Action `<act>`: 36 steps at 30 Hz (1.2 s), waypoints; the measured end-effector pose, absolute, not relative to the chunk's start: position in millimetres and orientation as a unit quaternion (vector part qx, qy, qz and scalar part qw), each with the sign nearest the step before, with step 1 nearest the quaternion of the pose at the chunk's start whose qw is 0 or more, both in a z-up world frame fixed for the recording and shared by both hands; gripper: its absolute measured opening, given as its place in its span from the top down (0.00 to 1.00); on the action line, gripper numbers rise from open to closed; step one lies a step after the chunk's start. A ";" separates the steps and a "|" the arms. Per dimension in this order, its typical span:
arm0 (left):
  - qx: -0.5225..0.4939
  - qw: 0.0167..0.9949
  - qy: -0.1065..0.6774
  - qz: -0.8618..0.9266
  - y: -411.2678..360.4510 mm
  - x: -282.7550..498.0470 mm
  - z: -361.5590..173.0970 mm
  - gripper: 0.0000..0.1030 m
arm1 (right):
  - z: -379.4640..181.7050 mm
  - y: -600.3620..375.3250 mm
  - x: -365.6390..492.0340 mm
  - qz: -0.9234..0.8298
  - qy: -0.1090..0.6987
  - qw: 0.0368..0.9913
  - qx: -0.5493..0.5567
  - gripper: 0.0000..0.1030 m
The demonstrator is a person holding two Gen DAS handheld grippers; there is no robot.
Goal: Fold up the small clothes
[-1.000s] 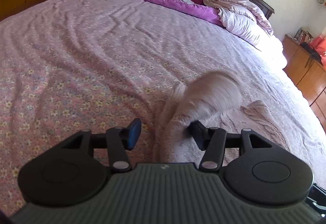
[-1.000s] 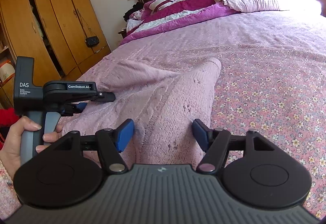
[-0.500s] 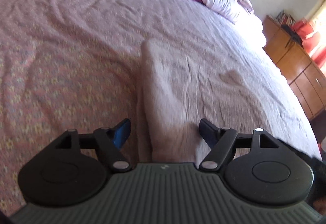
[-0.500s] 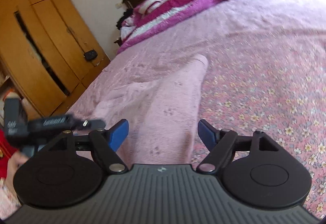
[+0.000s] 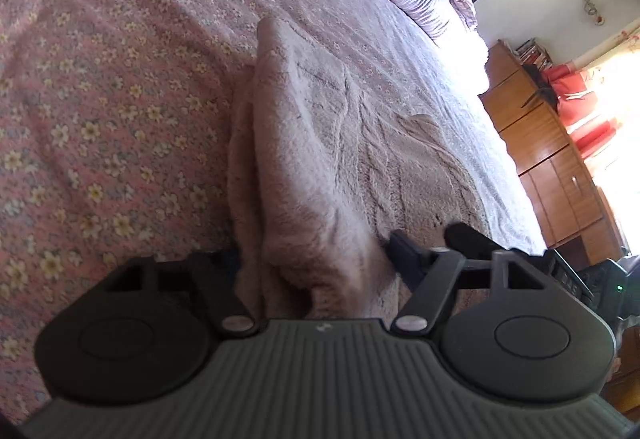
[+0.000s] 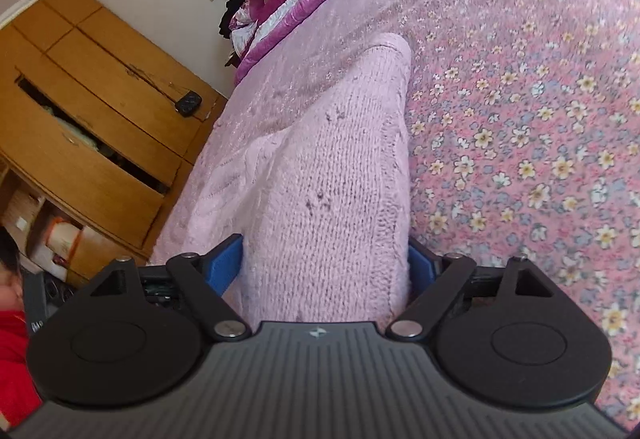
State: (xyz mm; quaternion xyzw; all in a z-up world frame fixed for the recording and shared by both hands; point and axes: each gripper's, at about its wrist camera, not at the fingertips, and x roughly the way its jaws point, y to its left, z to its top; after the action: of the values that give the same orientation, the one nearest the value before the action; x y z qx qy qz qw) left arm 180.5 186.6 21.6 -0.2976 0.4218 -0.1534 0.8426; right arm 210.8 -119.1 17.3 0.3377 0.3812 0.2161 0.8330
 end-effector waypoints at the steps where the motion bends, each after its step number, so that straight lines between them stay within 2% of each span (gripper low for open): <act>1: -0.306 0.840 0.421 -0.156 187.6 180.1 21.2 0.46 | 16.8 -120.0 212.6 0.217 0.382 0.831 0.342 0.21; 4: -0.329 0.834 0.417 -0.153 190.2 177.6 22.2 0.55 | 19.9 -124.4 217.2 0.213 0.391 0.827 0.344 0.40; 6: -0.336 0.833 0.410 -0.156 189.7 174.5 27.3 0.57 | 27.9 -128.1 216.8 0.221 0.386 0.826 0.347 0.47; 9: -0.337 0.837 0.397 -0.168 181.3 167.6 40.7 0.58 | 47.1 -133.6 211.3 0.227 0.372 0.831 0.345 0.50; 15: -0.343 0.829 0.390 -0.207 152.1 147.4 59.8 0.58 | 86.9 -162.4 181.4 0.229 0.344 0.845 0.339 0.50; 20: -0.308 0.837 0.388 -0.235 113.6 127.5 70.2 0.58 | 108.2 -189.7 136.6 0.224 0.322 0.866 0.311 0.50; 24: -0.282 0.837 0.400 -0.245 87.9 113.5 65.9 0.58 | 103.8 -213.0 106.3 0.211 0.323 0.870 0.306 0.50; 28: -0.247 0.842 0.421 -0.228 71.8 105.7 51.4 0.58 | 74.3 -230.9 91.9 0.182 0.348 0.867 0.307 0.50; 32: -0.215 0.848 0.439 -0.204 69.5 99.3 36.2 0.50 | 41.9 -237.1 86.8 0.154 0.370 0.862 0.310 0.45; 36: -0.186 0.861 0.436 -0.187 66.3 95.1 40.9 0.38 | 30.3 -238.9 75.4 0.145 0.361 0.865 0.317 0.39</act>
State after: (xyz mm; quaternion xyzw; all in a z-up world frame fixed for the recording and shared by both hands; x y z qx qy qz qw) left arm 95.1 66.3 40.9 -0.1856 0.4356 -0.1874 0.8606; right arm 75.4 -238.9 30.3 0.3169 0.3614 0.1454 0.8648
